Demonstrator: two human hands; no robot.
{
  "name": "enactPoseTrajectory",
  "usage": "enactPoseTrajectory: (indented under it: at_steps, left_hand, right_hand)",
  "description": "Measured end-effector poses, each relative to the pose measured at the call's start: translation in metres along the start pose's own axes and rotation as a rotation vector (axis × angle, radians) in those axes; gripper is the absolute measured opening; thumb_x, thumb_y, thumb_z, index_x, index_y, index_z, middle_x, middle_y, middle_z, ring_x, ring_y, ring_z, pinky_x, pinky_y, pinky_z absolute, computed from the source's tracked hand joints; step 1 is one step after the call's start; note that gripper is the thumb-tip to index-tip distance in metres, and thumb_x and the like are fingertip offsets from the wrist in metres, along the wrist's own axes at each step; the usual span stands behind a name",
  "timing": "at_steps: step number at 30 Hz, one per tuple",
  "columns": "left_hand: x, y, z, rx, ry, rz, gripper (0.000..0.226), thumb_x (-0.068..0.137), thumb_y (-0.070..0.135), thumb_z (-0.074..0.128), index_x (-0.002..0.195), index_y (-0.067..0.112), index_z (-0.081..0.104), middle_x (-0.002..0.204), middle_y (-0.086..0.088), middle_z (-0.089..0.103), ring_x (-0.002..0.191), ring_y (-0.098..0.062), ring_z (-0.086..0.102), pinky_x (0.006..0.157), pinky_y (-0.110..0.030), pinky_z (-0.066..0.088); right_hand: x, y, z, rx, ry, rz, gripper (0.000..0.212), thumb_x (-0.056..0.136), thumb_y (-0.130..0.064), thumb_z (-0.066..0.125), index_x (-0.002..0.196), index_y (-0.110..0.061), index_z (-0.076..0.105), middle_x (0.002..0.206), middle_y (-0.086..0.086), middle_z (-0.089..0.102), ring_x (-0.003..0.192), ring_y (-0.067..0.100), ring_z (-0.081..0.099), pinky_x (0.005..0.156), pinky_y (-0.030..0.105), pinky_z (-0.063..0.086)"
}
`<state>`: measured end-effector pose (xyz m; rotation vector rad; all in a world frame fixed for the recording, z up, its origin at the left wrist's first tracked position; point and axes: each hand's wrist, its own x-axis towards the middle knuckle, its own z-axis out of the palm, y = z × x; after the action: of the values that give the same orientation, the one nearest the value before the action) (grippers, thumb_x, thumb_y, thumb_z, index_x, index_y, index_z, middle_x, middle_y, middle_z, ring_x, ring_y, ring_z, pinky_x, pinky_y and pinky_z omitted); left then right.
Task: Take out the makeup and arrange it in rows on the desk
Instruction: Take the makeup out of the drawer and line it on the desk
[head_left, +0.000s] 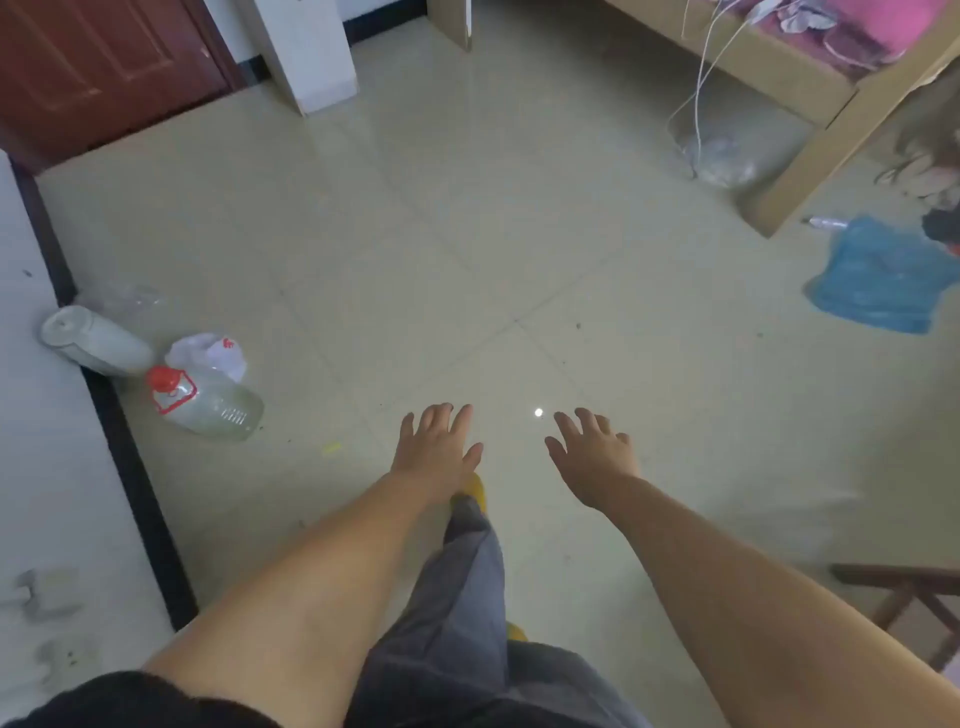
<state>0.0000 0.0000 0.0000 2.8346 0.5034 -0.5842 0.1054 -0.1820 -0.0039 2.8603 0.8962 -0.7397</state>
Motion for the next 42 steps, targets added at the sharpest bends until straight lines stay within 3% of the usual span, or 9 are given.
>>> enactPoseTrajectory:
  at_steps: [13,20,33,42]
  left_hand:
    - [0.259,-0.055,-0.164,0.113,0.141,0.095,0.055,0.098,0.045,0.027,0.146,0.019,0.019,0.146,-0.005,0.031,0.135,-0.023,0.025,0.111,-0.044,0.019]
    - [0.377,-0.063,-0.222,0.096,0.061,0.082,0.055,0.098,0.044,0.026,0.146,0.020,0.017,0.149,-0.005,0.026,0.138,-0.022,0.020,0.113,-0.044,0.015]
    - [0.653,-0.039,-0.332,-0.053,0.086,-0.066,0.054,0.098,0.045,0.026,0.146,0.021,0.018,0.145,-0.002,0.035,0.136,-0.021,0.027,0.113,-0.044,0.016]
    - [0.797,-0.088,-0.408,-0.086,0.067,-0.165,0.056,0.099,0.045,0.023,0.148,0.020,0.013,0.151,-0.006,0.027,0.139,-0.023,0.023,0.114,-0.045,0.016]
  right_hand:
    - [0.239,0.025,-0.179,0.018,0.063,0.082,0.048,0.100,-0.046,0.019,0.144,-0.026,0.024,0.148,0.003,0.029,0.133,0.024,0.032,0.099,0.041,0.035]
    - [0.351,0.049,-0.247,0.013,0.056,0.091,0.048,0.099,-0.046,0.019,0.143,-0.027,0.025,0.147,0.002,0.030,0.132,0.024,0.033,0.099,0.040,0.035]
    - [0.643,0.126,-0.390,-0.111,0.025,-0.089,0.049,0.099,-0.046,0.020,0.144,-0.028,0.022,0.146,0.002,0.030,0.129,0.024,0.035,0.096,0.039,0.038]
    - [0.831,0.085,-0.462,-0.189,0.001,-0.278,0.048,0.099,-0.046,0.019,0.143,-0.027,0.021,0.144,0.002,0.031,0.126,0.023,0.037,0.093,0.039,0.039]
